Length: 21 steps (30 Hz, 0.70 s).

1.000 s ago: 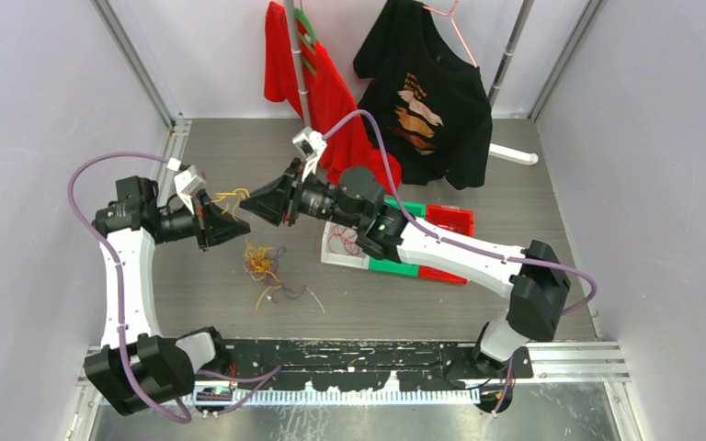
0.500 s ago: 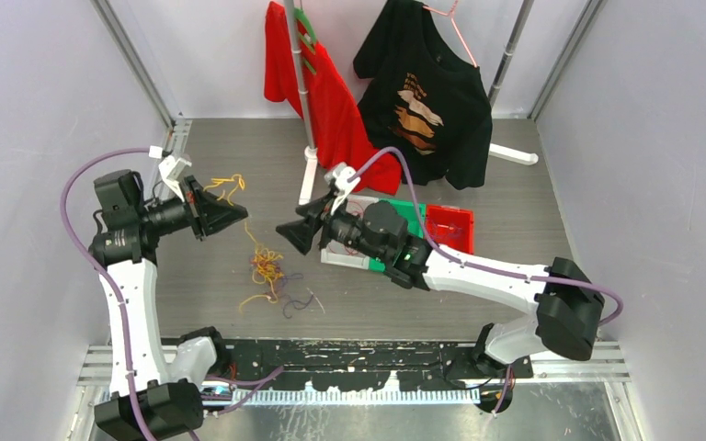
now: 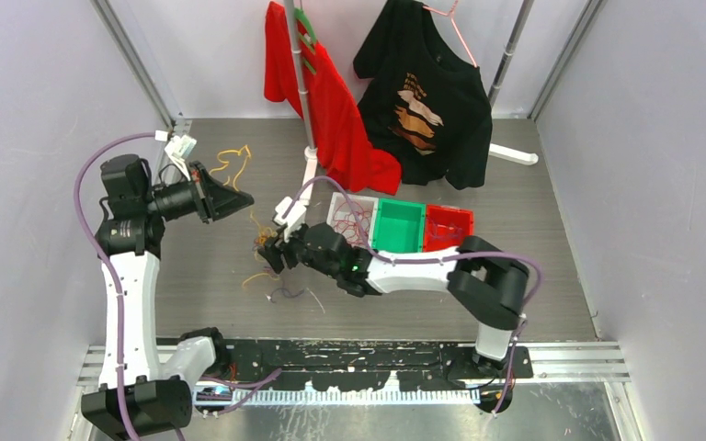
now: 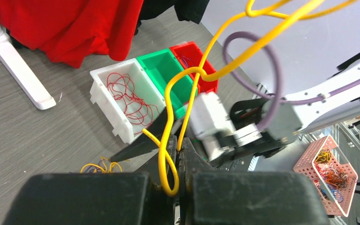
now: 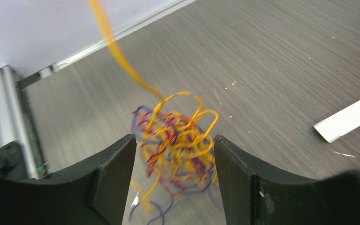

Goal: Untangle the cables
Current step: Untie the cable.

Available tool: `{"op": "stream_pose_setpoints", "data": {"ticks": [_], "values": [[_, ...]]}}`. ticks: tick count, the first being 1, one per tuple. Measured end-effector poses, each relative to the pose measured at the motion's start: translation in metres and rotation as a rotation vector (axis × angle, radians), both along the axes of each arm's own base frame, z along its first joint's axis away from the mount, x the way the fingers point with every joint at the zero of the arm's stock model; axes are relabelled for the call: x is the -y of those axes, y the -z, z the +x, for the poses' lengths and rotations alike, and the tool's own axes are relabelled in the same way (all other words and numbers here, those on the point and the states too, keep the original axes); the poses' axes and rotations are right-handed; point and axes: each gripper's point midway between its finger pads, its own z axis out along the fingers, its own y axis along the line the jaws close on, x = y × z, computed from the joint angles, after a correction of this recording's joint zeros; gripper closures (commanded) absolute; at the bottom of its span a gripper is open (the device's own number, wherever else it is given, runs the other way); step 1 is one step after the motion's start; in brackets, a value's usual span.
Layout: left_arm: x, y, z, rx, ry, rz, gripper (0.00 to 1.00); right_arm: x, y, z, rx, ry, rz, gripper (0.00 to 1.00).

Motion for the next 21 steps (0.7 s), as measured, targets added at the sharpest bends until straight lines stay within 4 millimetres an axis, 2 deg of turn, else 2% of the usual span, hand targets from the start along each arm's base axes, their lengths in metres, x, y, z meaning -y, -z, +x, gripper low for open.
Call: {"op": "stream_pose_setpoints", "data": {"ticks": [2, 5, 10, 14, 21], "values": [[0.001, -0.005, 0.000, -0.004, -0.003, -0.006, 1.00, -0.010, 0.011, 0.013, 0.022, 0.033, -0.020, 0.43], [0.002, -0.009, 0.000, -0.010, -0.012, -0.012, 1.00, -0.021, 0.027, 0.022, 0.034, 0.049, -0.041, 0.65], [0.001, -0.016, 0.002, -0.010, -0.034, -0.008, 1.00, -0.026, 0.049, 0.024, 0.013, 0.050, -0.048, 0.88], [-0.002, -0.023, 0.006, -0.003, -0.059, 0.003, 1.00, -0.020, 0.050, 0.020, 0.006, 0.054, 0.006, 0.98], [-0.007, -0.035, 0.013, 0.019, -0.101, 0.039, 1.00, 0.011, 0.047, 0.004, -0.020, 0.065, 0.078, 0.99]]}}
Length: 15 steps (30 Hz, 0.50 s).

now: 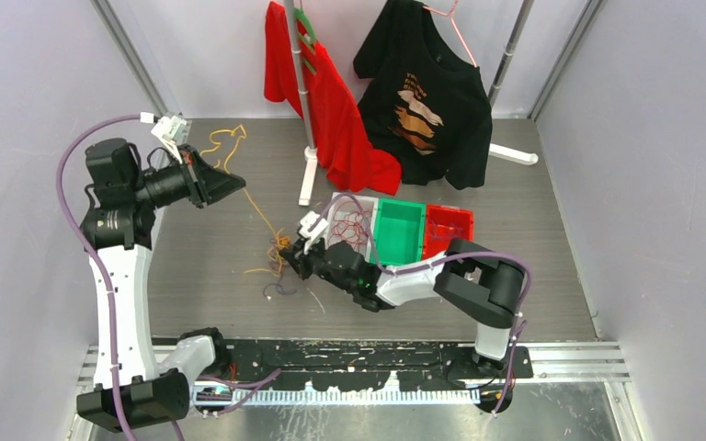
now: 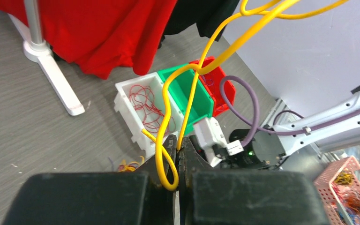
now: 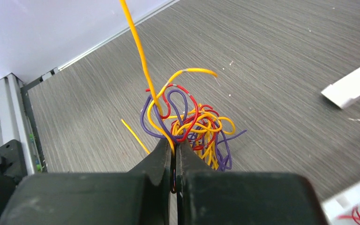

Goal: Untangle the cables
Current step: Untie the cable.

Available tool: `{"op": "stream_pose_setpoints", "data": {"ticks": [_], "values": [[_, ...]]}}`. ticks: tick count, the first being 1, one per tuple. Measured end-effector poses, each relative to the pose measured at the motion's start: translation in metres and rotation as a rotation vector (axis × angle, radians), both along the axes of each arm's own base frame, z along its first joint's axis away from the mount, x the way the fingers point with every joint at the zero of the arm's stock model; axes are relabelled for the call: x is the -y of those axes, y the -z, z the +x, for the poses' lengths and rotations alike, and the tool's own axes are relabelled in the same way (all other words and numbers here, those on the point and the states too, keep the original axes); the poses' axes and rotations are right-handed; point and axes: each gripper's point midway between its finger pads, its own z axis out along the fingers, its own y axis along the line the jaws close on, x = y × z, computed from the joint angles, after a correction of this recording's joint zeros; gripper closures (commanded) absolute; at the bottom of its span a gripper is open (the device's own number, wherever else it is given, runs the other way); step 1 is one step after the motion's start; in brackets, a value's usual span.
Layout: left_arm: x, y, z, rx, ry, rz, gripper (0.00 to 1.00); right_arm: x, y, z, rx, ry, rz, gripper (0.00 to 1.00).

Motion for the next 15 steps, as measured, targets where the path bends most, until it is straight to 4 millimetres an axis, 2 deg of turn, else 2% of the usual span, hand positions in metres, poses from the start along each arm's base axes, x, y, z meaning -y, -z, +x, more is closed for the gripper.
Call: {"op": "stream_pose_setpoints", "data": {"ticks": [3, 4, 5, 7, 9, 12, 15], "values": [[-0.005, -0.003, 0.006, 0.022, -0.030, 0.033, 1.00, 0.012, -0.001, -0.006, -0.013, 0.004, 0.029, 0.99], [-0.007, -0.003, 0.008, 0.030, -0.041, 0.046, 0.94, 0.015, -0.002, -0.009, -0.019, 0.000, 0.038, 0.99], [-0.009, -0.001, 0.010, 0.030, -0.054, 0.056, 0.77, 0.017, -0.002, -0.011, -0.025, -0.007, 0.045, 0.99], [-0.012, 0.003, 0.013, 0.033, -0.067, 0.079, 0.36, 0.018, -0.006, -0.015, -0.045, -0.030, 0.065, 0.99], [-0.013, 0.009, 0.013, 0.039, -0.052, 0.101, 0.21, 0.017, -0.013, -0.017, -0.078, -0.063, 0.093, 0.99], [-0.009, 0.027, 0.003, -0.007, 0.015, 0.122, 0.16, 0.012, -0.033, -0.017, -0.140, -0.122, 0.158, 0.99], [-0.006, 0.053, -0.013, -0.070, 0.102, 0.156, 0.28, 0.005, -0.066, -0.008, -0.188, -0.176, 0.254, 0.99]]}}
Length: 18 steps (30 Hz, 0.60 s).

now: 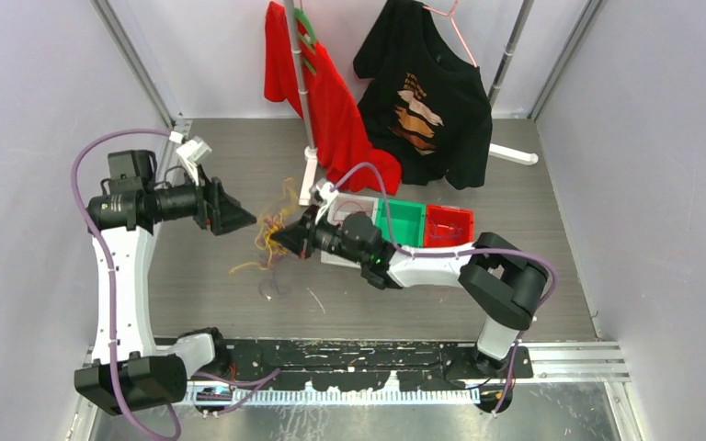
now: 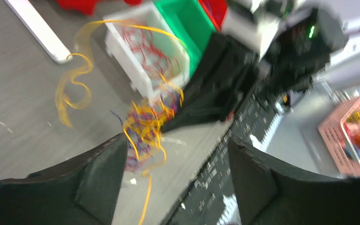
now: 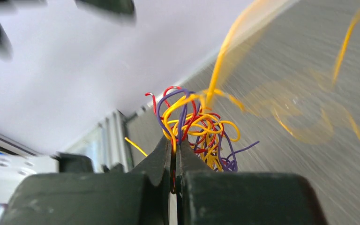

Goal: Untangle the cables
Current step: Untie the cable.

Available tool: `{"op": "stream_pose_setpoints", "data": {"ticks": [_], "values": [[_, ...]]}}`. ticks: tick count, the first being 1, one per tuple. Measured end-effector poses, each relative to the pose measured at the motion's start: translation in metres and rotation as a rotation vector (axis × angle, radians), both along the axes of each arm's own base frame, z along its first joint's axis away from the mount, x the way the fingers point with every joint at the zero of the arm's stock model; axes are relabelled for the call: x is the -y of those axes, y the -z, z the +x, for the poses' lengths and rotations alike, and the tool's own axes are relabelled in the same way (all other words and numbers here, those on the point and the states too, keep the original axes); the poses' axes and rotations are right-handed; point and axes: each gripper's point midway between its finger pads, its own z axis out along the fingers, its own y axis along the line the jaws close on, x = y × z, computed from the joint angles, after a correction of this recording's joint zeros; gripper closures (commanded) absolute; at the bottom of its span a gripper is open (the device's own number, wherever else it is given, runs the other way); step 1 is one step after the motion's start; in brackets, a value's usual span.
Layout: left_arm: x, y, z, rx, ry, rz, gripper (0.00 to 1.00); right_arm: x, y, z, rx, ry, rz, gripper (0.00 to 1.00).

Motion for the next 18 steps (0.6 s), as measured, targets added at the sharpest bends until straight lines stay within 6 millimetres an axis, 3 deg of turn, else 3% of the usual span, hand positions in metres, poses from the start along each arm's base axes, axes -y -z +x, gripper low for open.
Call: {"op": "stream_pose_setpoints", "data": {"ticks": [4, 7, 11, 18], "values": [[0.002, 0.025, -0.023, -0.067, 0.098, 0.036, 0.47, -0.006, -0.047, 0.005, -0.033, -0.075, 0.119, 0.99], [0.004, 0.033, -0.037, -0.079, 0.157, 0.046, 0.55, -0.008, -0.069, -0.003, -0.044, -0.139, 0.164, 0.99], [0.006, 0.037, -0.046, -0.066, 0.207, 0.055, 0.61, -0.010, -0.087, -0.018, -0.049, -0.222, 0.191, 0.99], [0.006, 0.042, -0.049, -0.032, 0.227, 0.075, 0.65, -0.014, -0.098, -0.035, -0.084, -0.328, 0.192, 0.99]]}}
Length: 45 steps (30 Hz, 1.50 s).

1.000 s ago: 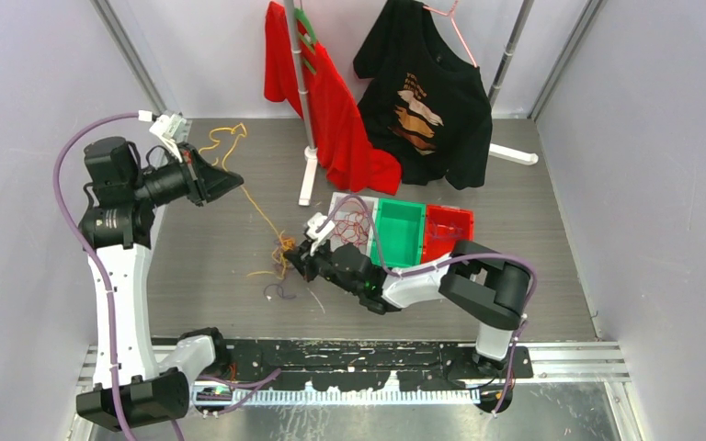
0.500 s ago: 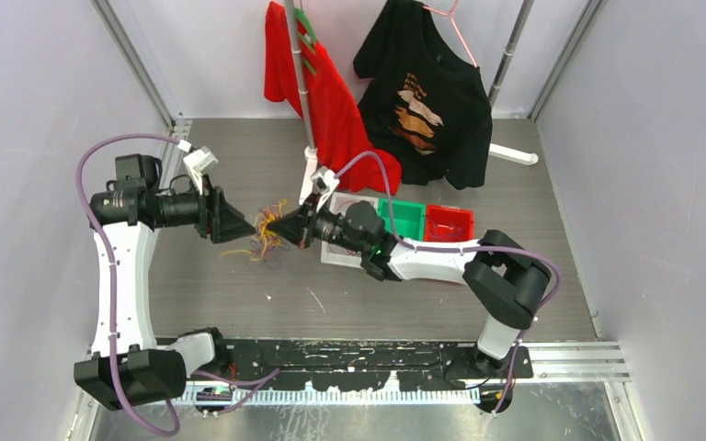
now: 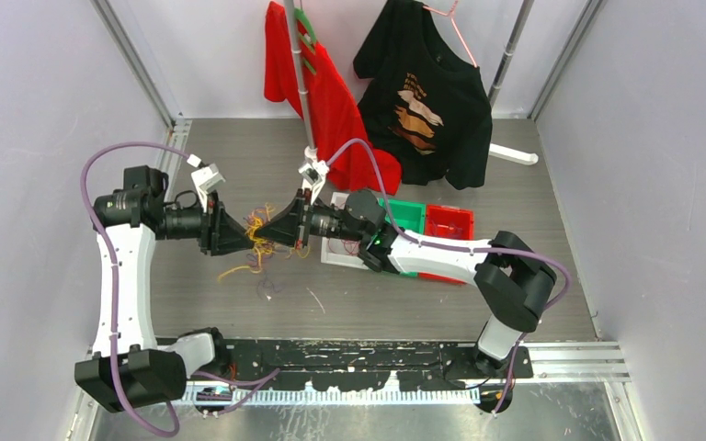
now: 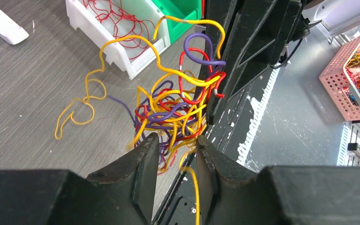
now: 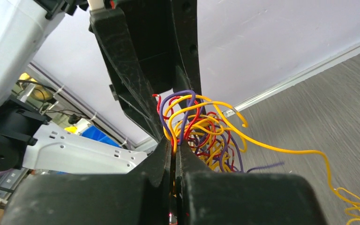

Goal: Untangle the cables
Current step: Untie the cable.

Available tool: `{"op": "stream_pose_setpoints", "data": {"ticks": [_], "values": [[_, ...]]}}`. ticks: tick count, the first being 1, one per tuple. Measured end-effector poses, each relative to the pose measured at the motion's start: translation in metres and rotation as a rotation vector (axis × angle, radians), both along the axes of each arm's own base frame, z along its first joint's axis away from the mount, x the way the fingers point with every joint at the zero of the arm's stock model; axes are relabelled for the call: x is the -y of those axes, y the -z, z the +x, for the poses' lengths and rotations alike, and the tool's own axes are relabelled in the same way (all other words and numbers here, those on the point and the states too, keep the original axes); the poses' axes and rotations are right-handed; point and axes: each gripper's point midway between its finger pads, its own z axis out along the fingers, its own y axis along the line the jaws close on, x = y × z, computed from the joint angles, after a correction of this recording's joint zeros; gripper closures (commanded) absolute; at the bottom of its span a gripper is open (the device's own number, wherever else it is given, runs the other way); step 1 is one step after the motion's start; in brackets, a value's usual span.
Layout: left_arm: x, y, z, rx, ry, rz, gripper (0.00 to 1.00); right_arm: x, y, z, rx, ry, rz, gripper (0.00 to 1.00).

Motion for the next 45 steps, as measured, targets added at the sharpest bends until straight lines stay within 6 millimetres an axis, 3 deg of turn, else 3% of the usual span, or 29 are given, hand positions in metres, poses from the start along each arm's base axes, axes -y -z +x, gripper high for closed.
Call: {"op": "stream_pose_setpoints", "data": {"ticks": [2, 4, 6, 13, 17, 25, 29, 32, 34, 39, 45], "values": [[0.000, 0.002, -0.001, 0.007, -0.005, 0.002, 0.74, 0.000, -0.003, -0.003, -0.008, -0.017, 0.003, 0.99], [0.001, 0.001, -0.003, 0.015, -0.013, 0.001, 0.93, 0.000, -0.004, -0.004, -0.016, -0.026, 0.005, 0.99], [0.001, 0.000, -0.002, 0.022, -0.023, 0.000, 1.00, 0.000, -0.004, -0.004, -0.027, -0.028, 0.007, 0.99], [-0.003, -0.002, 0.007, 0.051, -0.063, 0.022, 1.00, 0.008, 0.003, 0.012, -0.056, 0.037, -0.007, 0.75], [-0.008, -0.001, 0.010, 0.064, -0.078, 0.059, 1.00, 0.022, 0.019, 0.025, -0.076, 0.125, -0.062, 0.73], [-0.007, -0.012, 0.007, 0.091, -0.077, 0.060, 1.00, 0.036, 0.019, 0.046, -0.029, 0.266, -0.110, 0.79], [-0.005, -0.013, 0.005, 0.079, -0.076, 0.043, 1.00, 0.034, 0.028, 0.046, -0.015, 0.298, -0.151, 0.66], [-0.004, -0.014, 0.005, 0.066, -0.082, 0.034, 1.00, 0.026, 0.028, 0.037, 0.010, 0.298, -0.166, 0.62], [-0.003, -0.015, 0.004, 0.061, -0.083, 0.028, 1.00, 0.020, 0.026, 0.030, 0.028, 0.296, -0.167, 0.64], [-0.003, -0.015, 0.004, 0.057, -0.083, 0.026, 1.00, 0.006, 0.022, 0.024, 0.063, 0.320, -0.170, 0.93], [-0.005, -0.027, 0.007, 0.075, -0.091, 0.036, 1.00, 0.015, 0.026, 0.044, 0.097, 0.449, -0.200, 0.99]]}}
